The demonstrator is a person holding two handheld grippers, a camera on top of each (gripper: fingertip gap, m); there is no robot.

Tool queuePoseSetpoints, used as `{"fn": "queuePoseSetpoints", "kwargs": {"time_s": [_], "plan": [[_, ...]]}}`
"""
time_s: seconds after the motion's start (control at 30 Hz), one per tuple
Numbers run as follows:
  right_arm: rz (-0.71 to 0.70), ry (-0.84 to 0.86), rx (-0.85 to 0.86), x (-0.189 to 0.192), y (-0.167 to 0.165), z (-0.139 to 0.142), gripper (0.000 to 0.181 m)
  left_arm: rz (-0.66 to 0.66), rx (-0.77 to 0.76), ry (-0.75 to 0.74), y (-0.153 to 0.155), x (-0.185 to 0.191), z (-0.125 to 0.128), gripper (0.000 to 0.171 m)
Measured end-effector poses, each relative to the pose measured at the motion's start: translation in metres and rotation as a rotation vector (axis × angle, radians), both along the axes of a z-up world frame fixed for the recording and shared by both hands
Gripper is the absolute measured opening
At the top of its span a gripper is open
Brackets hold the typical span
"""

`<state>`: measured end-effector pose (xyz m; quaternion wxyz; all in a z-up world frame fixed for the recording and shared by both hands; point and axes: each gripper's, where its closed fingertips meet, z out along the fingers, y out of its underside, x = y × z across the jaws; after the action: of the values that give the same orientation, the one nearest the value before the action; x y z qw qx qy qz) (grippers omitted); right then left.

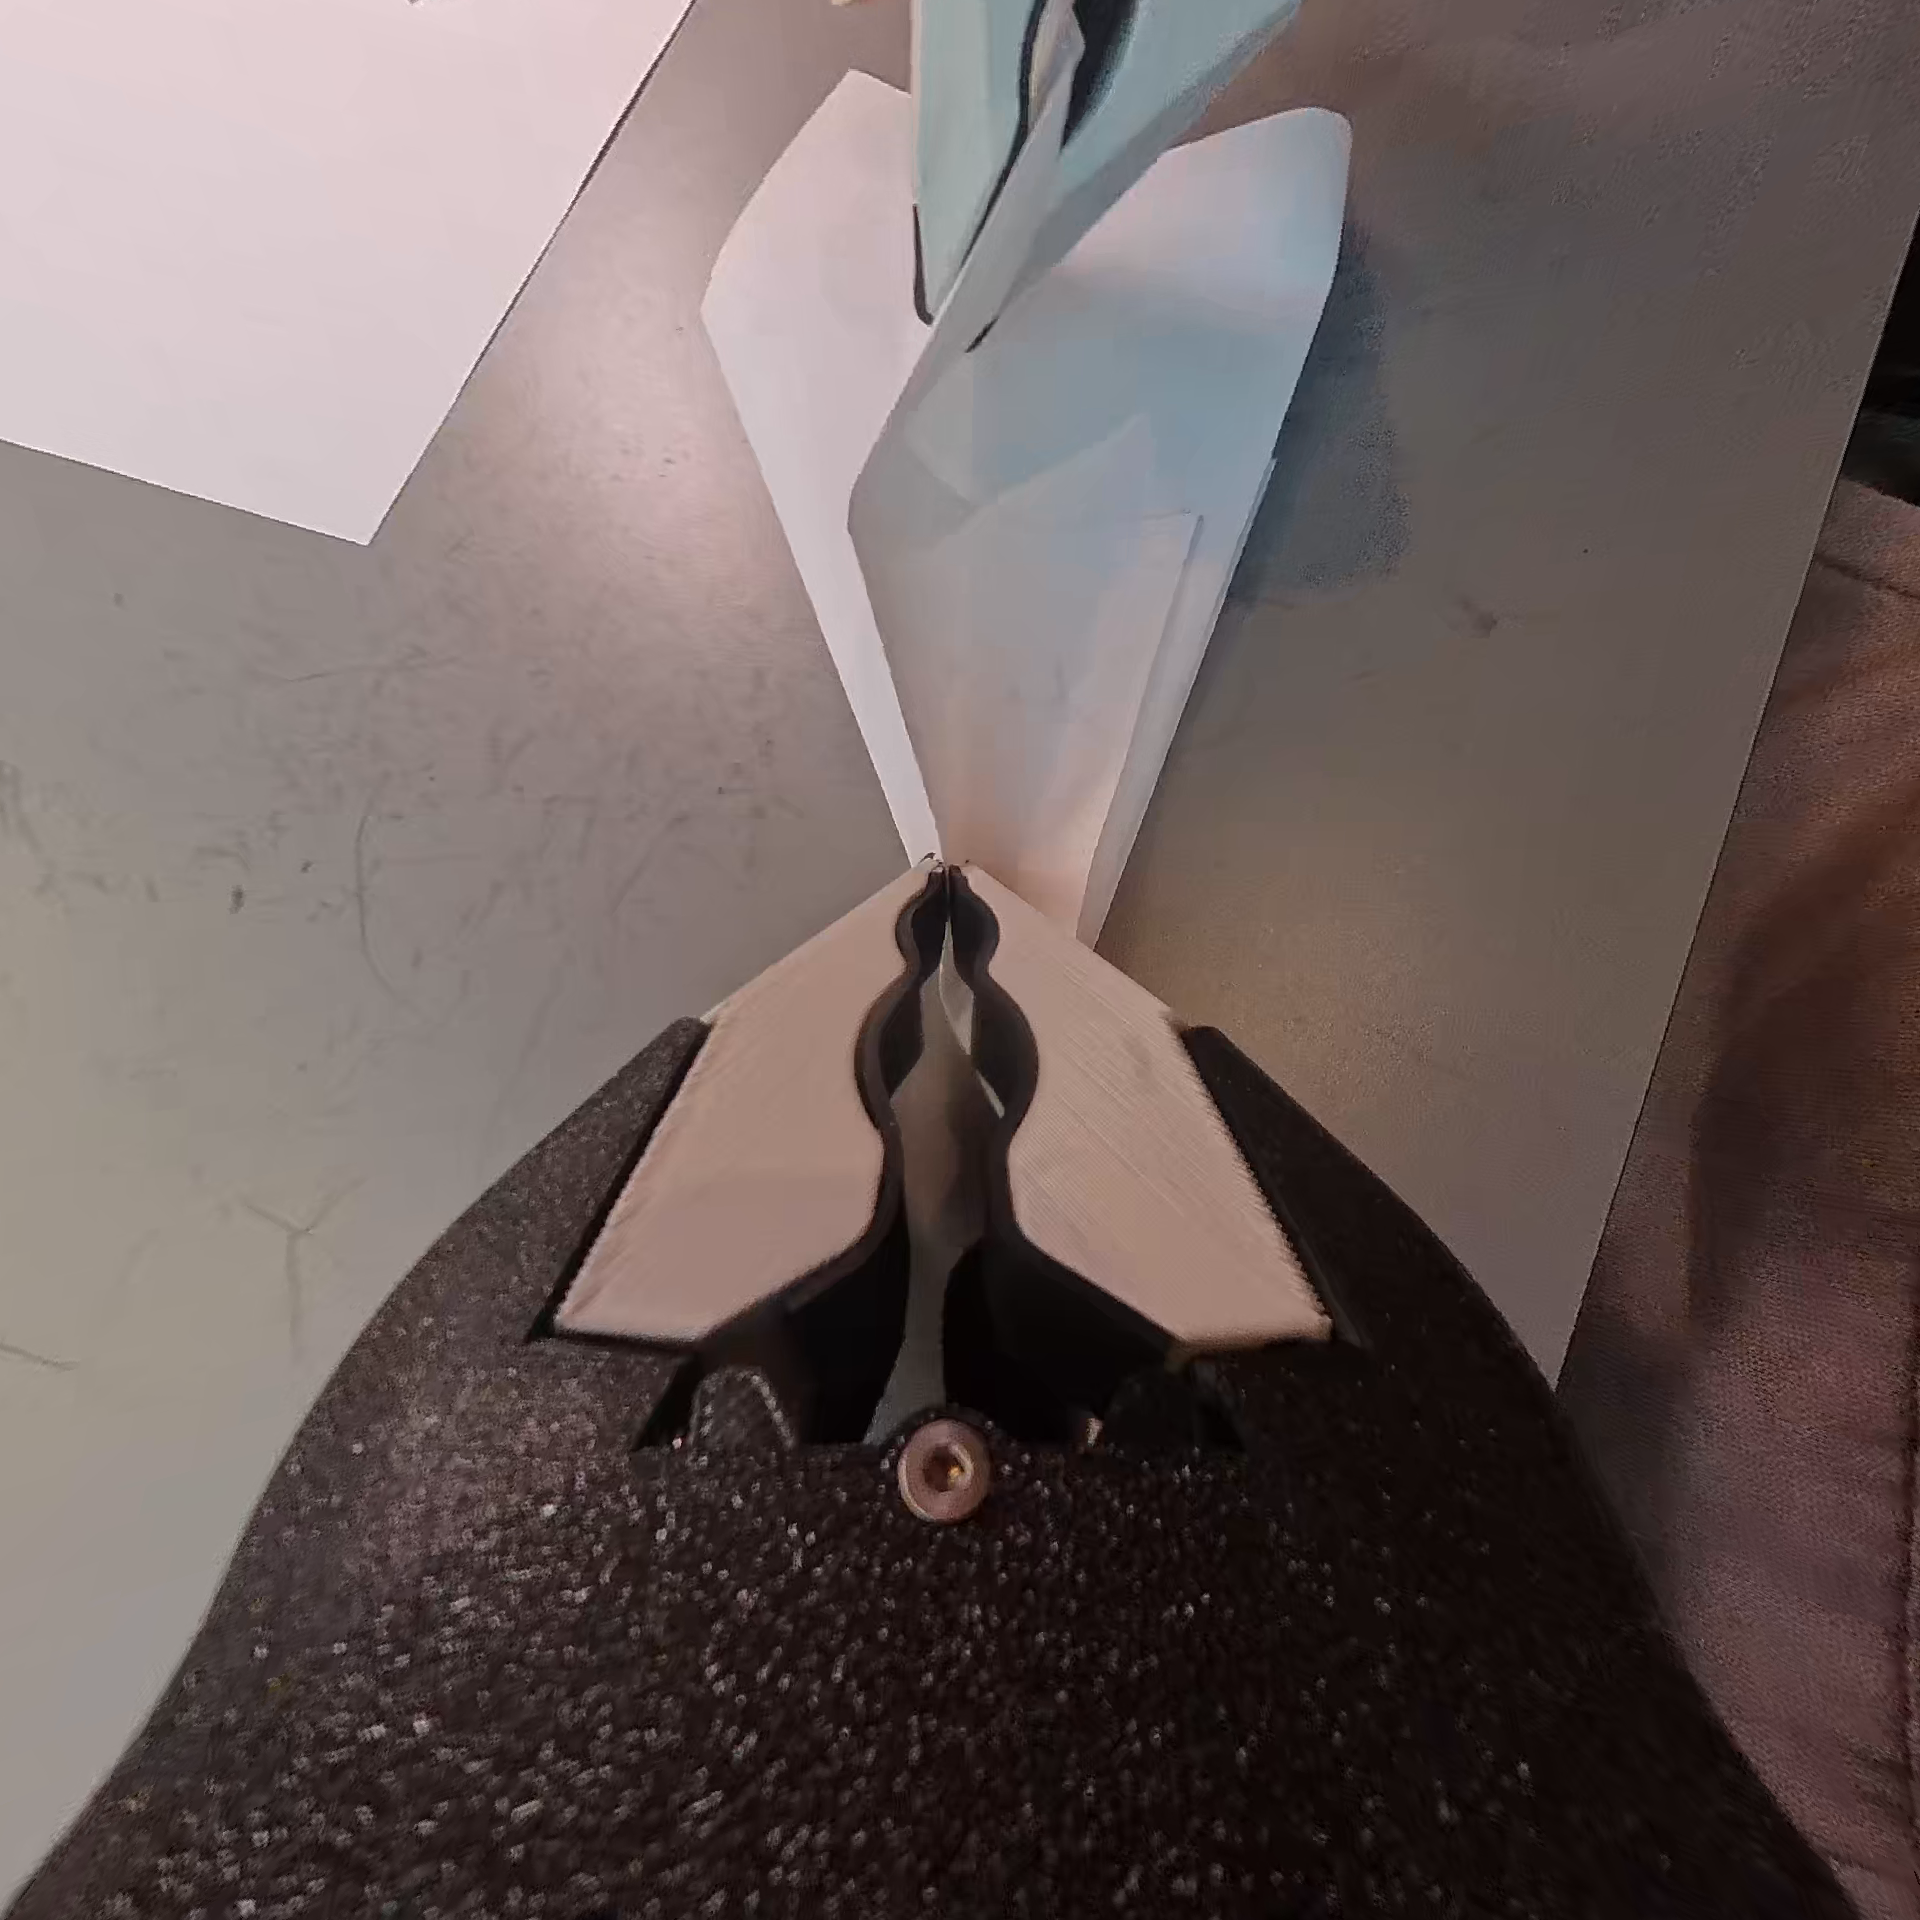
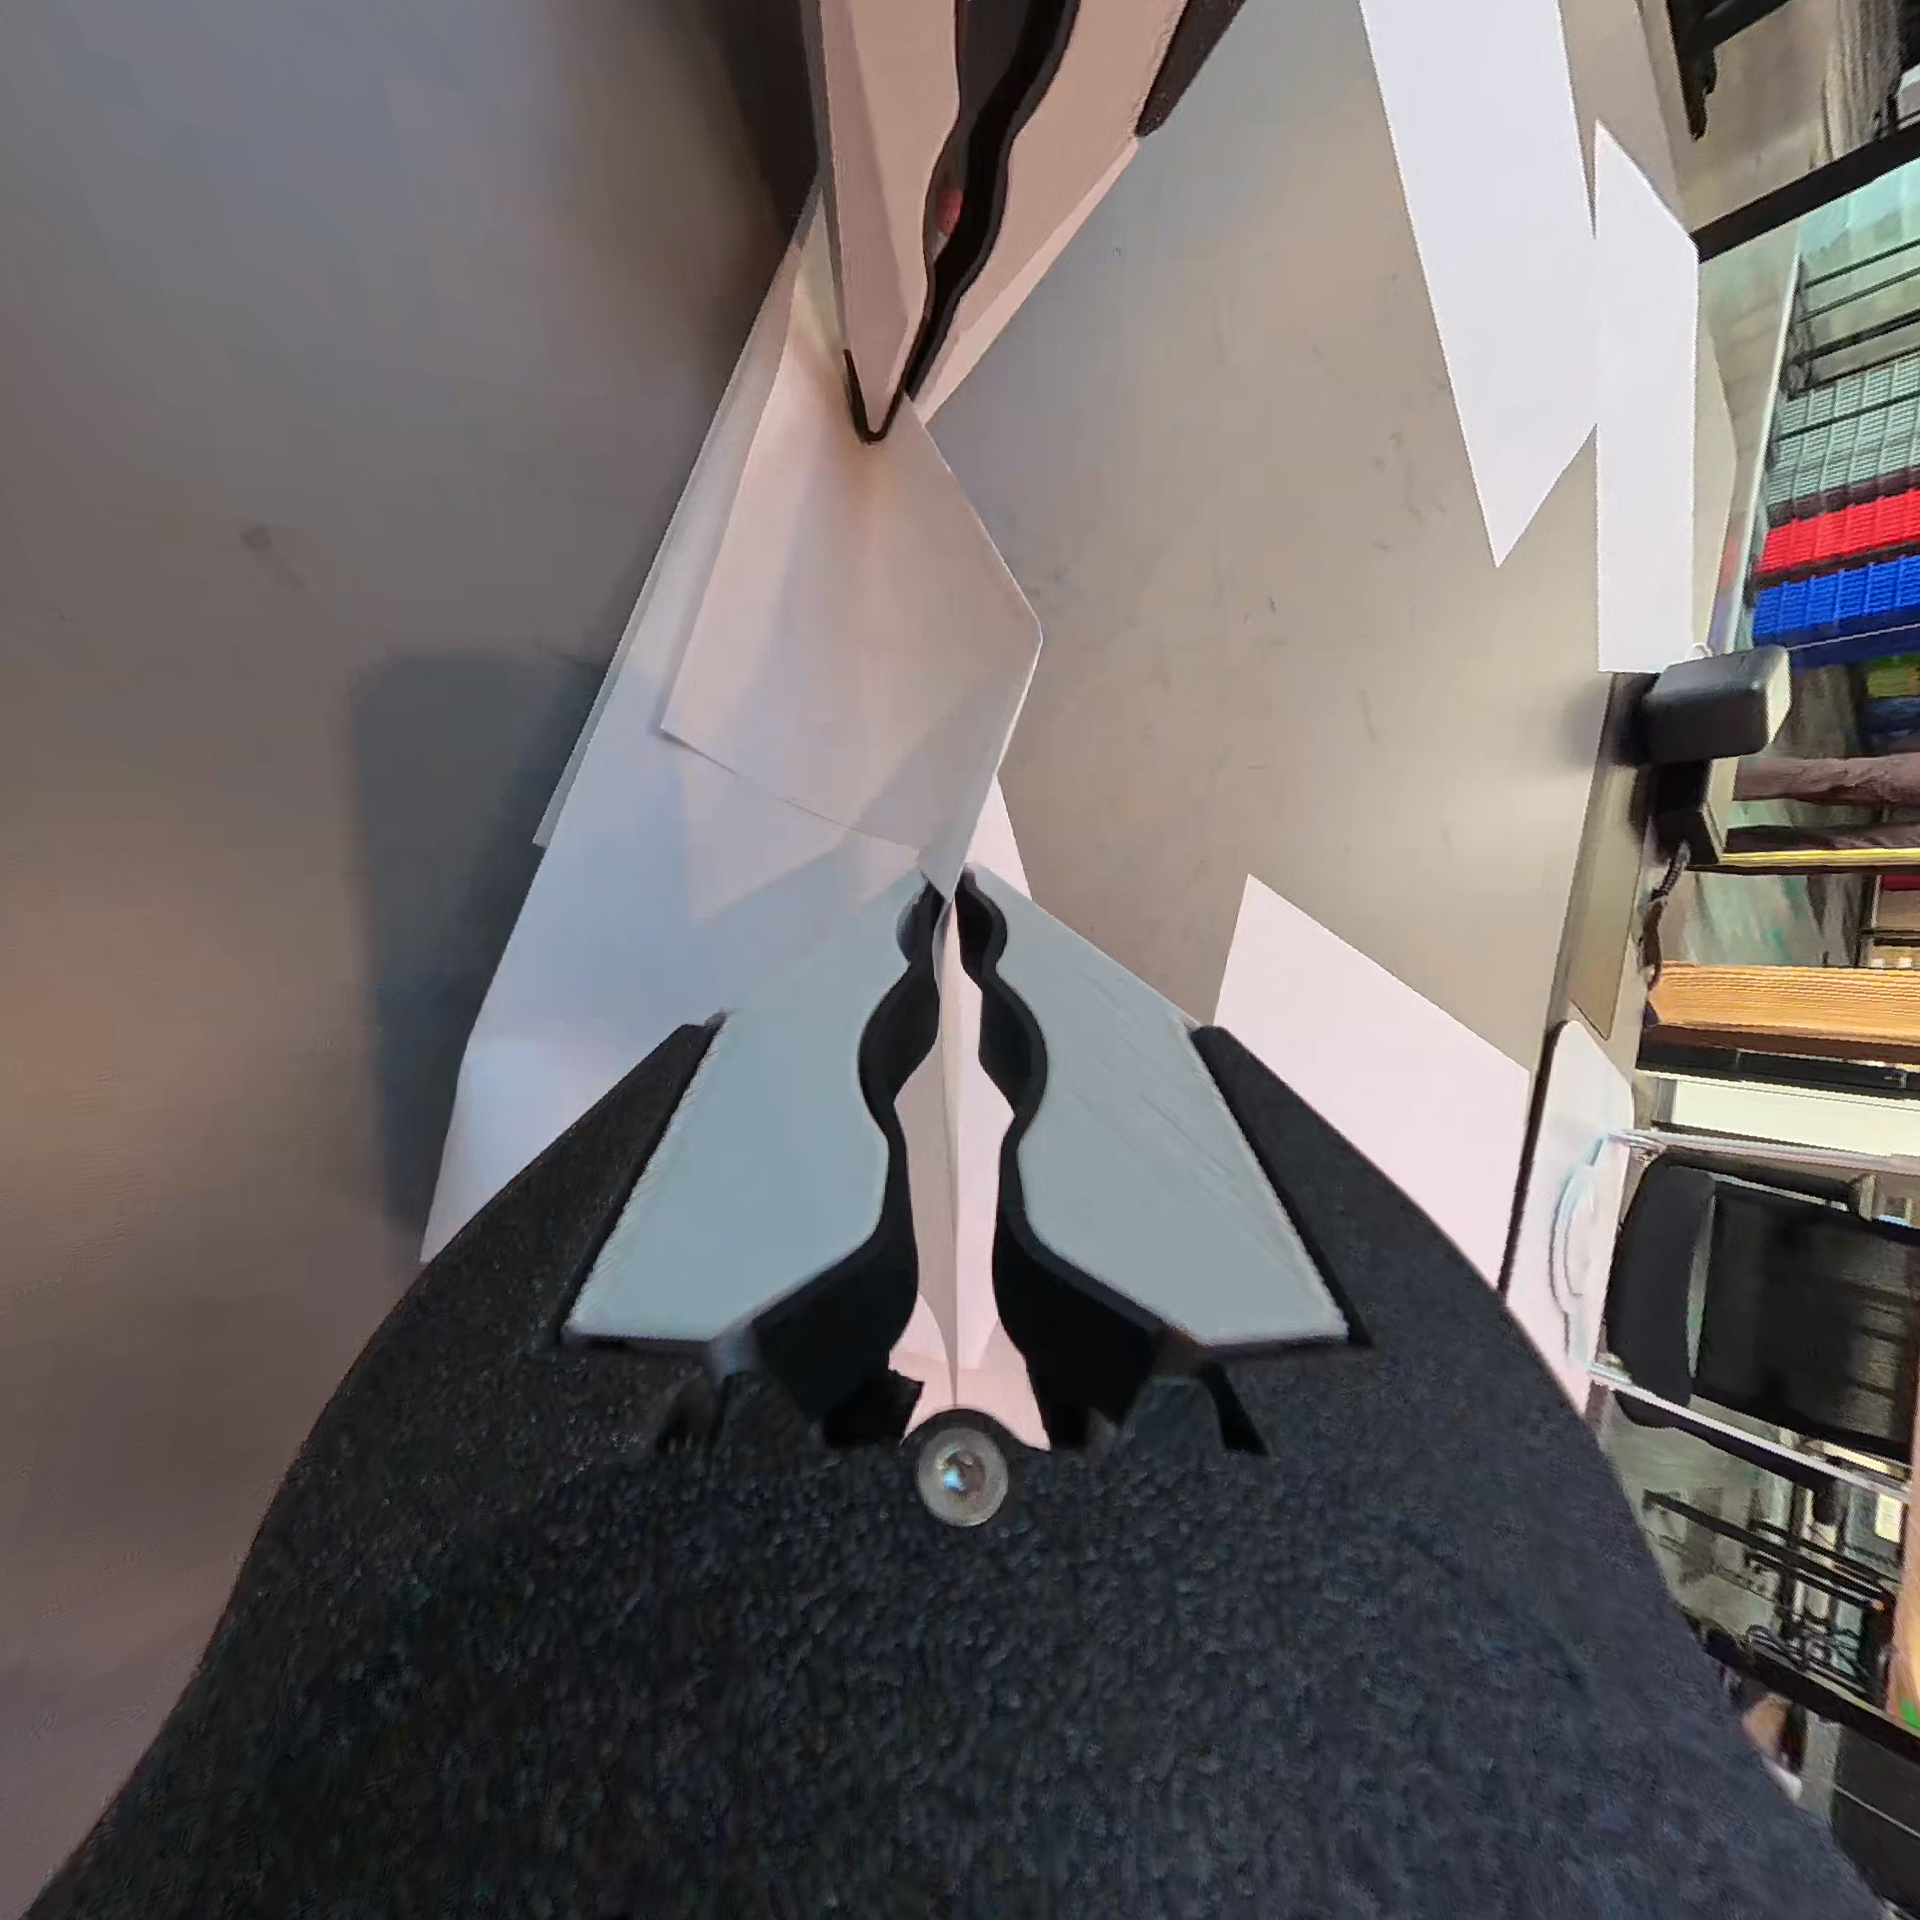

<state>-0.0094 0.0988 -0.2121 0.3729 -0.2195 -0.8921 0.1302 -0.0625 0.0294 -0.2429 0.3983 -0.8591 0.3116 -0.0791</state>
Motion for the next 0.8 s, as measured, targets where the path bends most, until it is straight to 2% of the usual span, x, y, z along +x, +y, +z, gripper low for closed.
{"fn": "queuePoseSetpoints", "kwargs": {"time_s": [0.1,0.17,0.27,0.37,0.43,0.6,0.73,0.8], "plan": [[-0.036,-0.038,-0.102,0.008,-0.009,0.005,0.006,0.009,-0.007,-0.037,0.001,-0.001,0.000,0.000],[-0.103,-0.095,-0.238,0.010,-0.013,0.009,0.023,0.010,-0.002,-0.032,0.001,-0.002,0.000,0.000],[-0.163,-0.157,-0.421,0.005,-0.021,0.022,0.023,0.017,-0.016,-0.054,0.002,-0.002,0.000,0.000],[-0.236,-0.229,-0.489,-0.007,-0.016,0.024,0.013,0.051,-0.060,-0.120,0.005,-0.003,0.000,0.000],[-0.259,-0.247,-0.476,-0.015,-0.013,0.023,0.001,0.092,-0.083,-0.155,0.009,-0.005,0.000,0.000],[-0.170,-0.136,-0.240,-0.025,-0.018,0.024,0.000,0.168,-0.105,-0.194,0.016,-0.014,0.000,0.000],[-0.141,-0.104,-0.081,-0.021,-0.024,0.006,0.000,0.162,-0.157,-0.250,0.017,-0.013,0.001,0.001],[-0.142,-0.086,-0.037,-0.019,-0.024,0.000,0.000,0.130,-0.196,-0.284,0.014,-0.010,0.003,0.012]]}}
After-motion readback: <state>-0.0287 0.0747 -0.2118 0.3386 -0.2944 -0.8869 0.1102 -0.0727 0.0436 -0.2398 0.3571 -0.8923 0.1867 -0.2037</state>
